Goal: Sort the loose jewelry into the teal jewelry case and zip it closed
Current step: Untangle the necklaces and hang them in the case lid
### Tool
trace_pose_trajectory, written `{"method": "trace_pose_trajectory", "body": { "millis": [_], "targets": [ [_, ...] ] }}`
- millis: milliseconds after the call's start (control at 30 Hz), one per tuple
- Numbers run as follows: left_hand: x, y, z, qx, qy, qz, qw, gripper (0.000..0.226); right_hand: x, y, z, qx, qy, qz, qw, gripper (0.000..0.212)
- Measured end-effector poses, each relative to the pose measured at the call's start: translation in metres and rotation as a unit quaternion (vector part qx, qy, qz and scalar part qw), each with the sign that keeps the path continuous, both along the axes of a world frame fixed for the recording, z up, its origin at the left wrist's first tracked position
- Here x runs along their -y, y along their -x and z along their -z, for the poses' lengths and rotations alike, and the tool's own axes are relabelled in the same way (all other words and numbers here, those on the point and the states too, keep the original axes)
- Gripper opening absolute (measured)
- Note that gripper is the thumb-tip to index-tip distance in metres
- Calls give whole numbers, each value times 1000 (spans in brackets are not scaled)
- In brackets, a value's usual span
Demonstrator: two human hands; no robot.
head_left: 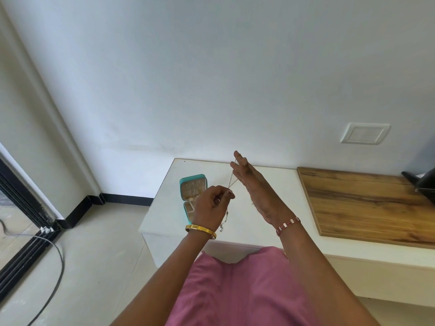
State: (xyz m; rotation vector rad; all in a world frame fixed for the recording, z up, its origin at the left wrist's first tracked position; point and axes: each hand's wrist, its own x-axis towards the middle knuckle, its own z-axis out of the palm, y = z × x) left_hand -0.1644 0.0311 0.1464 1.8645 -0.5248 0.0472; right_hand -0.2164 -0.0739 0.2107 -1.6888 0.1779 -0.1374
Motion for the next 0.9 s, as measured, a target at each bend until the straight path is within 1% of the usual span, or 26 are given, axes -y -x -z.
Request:
{"method": "trace_pose_trajectory", "body": {
  "millis": [33, 67, 100, 233, 367, 467, 533, 700, 800, 900],
  "targets": [
    [-1, 0, -3, -10, 9, -1, 1000, 19, 3, 0, 1, -10, 29, 13, 999, 73],
    [-2, 0, -7, -23, 20, -5, 1000, 21, 5, 0, 2, -19, 53, 21, 998, 62],
    [-3, 0, -10, -38, 31, -12, 999, 21, 7, 0, 3, -28, 76, 27, 996, 58],
    [-7, -4, -21, -97, 86, -16, 992, 22, 10, 2, 5, -63, 146, 25, 987, 59],
    [-10, -6, -28, -146, 127, 7, 981, 23, 11, 2, 13, -73, 167, 7, 983, 61],
    [-12, -7, -28, -166, 139, 17, 976, 26, 13, 1, 16, -81, 179, -6, 980, 62],
    [-13, -7, -28, -167, 132, 19, 977, 25, 15, 1, 18, -83, 188, -17, 978, 61],
    [-13, -7, -27, -186, 140, 22, 972, 21, 16, 2, 25, -96, 201, -43, 974, 43],
    [-9, -4, -26, -196, 141, 43, 970, 21, 12, 1, 26, -84, 202, -30, 975, 34],
    [-6, -3, -26, -200, 144, 54, 968, 22, 6, 0, 24, -69, 182, -25, 981, 24]
  ]
}}
